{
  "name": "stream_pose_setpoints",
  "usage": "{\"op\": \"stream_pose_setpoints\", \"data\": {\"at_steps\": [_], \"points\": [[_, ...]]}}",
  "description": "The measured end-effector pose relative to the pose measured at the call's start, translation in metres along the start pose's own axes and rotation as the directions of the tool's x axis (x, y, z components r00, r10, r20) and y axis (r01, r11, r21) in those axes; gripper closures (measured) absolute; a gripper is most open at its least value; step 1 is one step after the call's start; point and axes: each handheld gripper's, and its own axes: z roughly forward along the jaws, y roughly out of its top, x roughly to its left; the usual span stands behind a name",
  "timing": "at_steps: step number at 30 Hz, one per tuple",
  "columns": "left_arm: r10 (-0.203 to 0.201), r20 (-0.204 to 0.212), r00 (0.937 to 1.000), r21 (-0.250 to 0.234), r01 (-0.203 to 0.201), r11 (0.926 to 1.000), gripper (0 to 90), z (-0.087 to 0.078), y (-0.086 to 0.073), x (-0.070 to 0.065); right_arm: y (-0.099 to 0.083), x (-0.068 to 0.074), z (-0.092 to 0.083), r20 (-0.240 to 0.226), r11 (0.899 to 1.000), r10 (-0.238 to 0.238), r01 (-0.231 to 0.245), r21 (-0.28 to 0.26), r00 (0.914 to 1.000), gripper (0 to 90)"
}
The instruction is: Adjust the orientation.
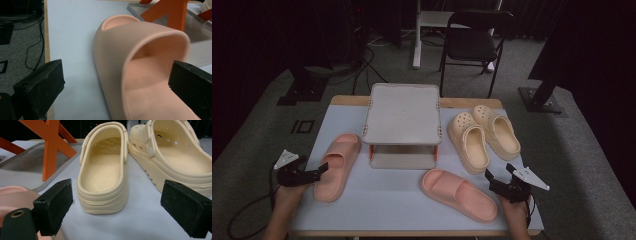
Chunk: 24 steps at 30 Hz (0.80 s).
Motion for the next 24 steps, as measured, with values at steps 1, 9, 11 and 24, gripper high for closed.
{"op": "stream_pose_setpoints", "data": {"at_steps": [1, 9, 11, 24], "points": [[0.003, 0.001, 1.0000, 0.000, -0.003, 1.0000, 2.2, 0.004, 0.001, 0.001, -0.001, 0.000, 0.000, -0.001, 1.000, -0.001, 0.001, 0.003, 1.0000, 10.2], [0.053, 0.005, 0.9986, -0.003, -0.053, 0.9986, 23.3, 0.015, 0.004, -0.003, -0.001, -0.002, 0.001, -0.006, 1.000, 0.009, -0.009, 0.007, 0.9999, 10.2], [0.061, 0.005, 0.9981, -0.001, -0.061, 0.9981, 30.5, 0.016, 0.004, -0.003, -0.001, -0.002, 0.001, -0.006, 1.000, 0.011, -0.011, 0.008, 0.9999, 10.2], [0.067, -0.004, 0.9978, -0.030, -0.067, 0.9973, 65.4, 0.023, 0.006, -0.006, -0.002, -0.003, 0.000, -0.007, 1.000, 0.020, -0.020, 0.015, 0.9998, 10.2]]}}
